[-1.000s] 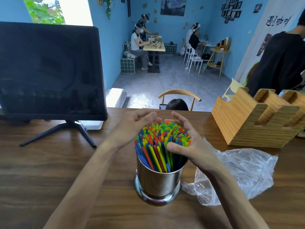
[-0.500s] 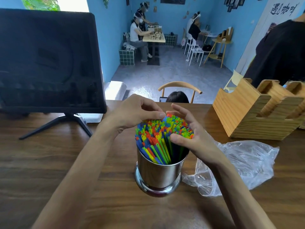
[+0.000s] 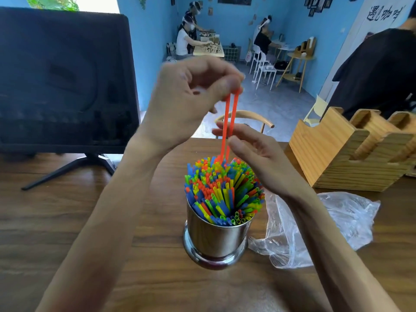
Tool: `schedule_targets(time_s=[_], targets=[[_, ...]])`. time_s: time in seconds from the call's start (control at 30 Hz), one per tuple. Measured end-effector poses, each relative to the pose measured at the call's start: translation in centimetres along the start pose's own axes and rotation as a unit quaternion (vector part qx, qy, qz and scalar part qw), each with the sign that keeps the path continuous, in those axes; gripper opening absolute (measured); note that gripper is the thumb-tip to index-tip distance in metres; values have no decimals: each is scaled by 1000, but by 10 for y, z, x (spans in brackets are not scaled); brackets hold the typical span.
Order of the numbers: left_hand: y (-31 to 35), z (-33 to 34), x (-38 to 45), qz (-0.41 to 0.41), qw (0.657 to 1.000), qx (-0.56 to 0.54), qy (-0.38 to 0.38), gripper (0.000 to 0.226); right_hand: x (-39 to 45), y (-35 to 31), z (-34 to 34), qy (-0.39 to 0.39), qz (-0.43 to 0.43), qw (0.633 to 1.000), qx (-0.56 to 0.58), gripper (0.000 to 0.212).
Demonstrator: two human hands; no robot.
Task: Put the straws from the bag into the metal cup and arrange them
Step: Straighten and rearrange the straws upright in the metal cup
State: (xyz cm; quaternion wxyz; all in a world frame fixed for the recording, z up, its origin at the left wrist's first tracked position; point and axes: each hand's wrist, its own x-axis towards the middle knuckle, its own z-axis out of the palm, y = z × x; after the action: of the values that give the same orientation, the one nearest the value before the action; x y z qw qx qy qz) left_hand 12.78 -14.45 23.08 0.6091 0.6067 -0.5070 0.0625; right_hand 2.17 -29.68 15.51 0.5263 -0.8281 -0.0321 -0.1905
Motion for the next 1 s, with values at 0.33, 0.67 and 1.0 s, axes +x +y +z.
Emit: schedule_targets(time_s=[0.33, 0.67, 1.0], targets=[[11, -13, 1, 80, 974, 4, 211, 14, 12, -18, -16, 86, -86, 993, -3, 17], [-23, -12, -63, -193, 956, -162, 151, 17, -11, -34, -50, 260, 43, 923, 281, 8], [-23, -5, -86, -115, 973, -195, -36, 38, 20, -44, -28, 263, 12, 912, 315, 40]])
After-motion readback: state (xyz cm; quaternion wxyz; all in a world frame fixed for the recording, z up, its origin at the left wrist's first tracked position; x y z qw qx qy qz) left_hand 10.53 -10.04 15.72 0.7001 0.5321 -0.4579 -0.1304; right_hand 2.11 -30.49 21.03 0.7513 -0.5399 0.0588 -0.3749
